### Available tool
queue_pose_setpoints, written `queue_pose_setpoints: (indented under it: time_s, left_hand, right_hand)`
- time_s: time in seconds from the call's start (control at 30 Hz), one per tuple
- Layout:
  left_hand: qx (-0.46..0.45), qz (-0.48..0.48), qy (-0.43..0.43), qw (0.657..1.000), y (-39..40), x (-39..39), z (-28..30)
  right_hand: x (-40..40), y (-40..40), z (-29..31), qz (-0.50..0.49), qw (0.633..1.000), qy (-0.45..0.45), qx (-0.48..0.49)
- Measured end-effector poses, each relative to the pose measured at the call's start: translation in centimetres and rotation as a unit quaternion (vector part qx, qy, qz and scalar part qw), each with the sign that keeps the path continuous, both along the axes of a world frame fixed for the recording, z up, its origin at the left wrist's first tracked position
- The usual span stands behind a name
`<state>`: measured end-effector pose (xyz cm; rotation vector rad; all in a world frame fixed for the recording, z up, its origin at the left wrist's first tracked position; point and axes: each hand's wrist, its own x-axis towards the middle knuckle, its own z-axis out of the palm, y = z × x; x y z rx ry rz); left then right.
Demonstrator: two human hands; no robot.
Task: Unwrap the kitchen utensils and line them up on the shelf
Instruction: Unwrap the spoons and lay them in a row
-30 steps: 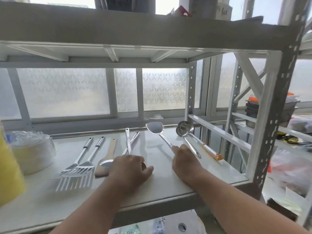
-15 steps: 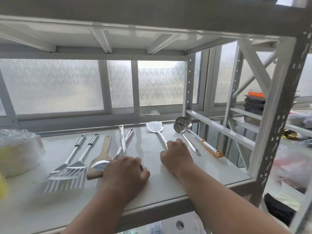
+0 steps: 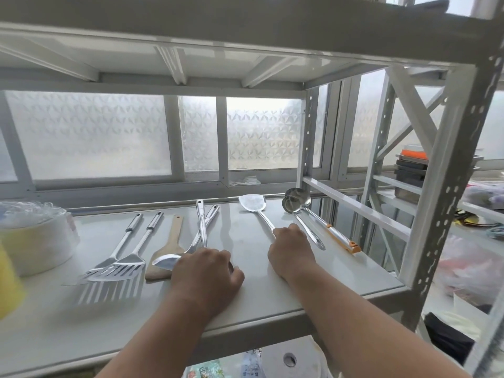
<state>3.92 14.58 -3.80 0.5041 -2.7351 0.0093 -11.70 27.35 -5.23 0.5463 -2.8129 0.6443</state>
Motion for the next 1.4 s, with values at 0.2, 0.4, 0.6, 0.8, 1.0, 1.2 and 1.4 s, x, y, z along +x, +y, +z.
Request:
queue_pose_setpoints:
  time_s: [0.2, 0.4, 0.6, 0.8, 1.0, 1.2, 1.4]
  left_hand:
    - [0.003, -0.002, 0.004, 1.000, 0.0, 0.1, 0.1]
    - [0.002, 0.000, 0.001, 1.000, 0.1, 0.0, 0.1]
    - [-0.009, 0.004, -0.001, 1.000, 0.1, 0.1, 0.1]
    - [-0.012, 0.002, -0.005, 1.000, -0.1, -0.2, -0.1]
    - [-0.011, 0.002, -0.005, 1.000, -0.2, -0.3, -0.3]
    - [-0.007, -0.002, -0.003, 1.000, -0.3, -0.3, -0.3]
    - [-0.019, 0.001, -0.003, 1.000, -0.4, -0.3, -0.4]
  right_hand:
    - [-0.5, -0.2, -0.2, -0.026, 1.000, -0.009, -0.004]
    - [-0.8, -0.3, -0.3, -0.036, 0.999, -0.004, 0.002]
    - [-0.9, -0.1, -0.3, -0.054, 0.998, -0.013, -0.018]
    - [-0.7, -0.2, -0.3, -0.060, 0.998, -0.019, -0.029]
    - [-0.9, -0.2, -0.4, -0.071, 0.997, -0.016, -0.027]
    - [-1.1, -0.1, -0.4, -0.096, 0.995, -0.013, -0.005]
    - [-0.9, 0.1, -0.2, -0.099, 0.995, -0.018, 0.004]
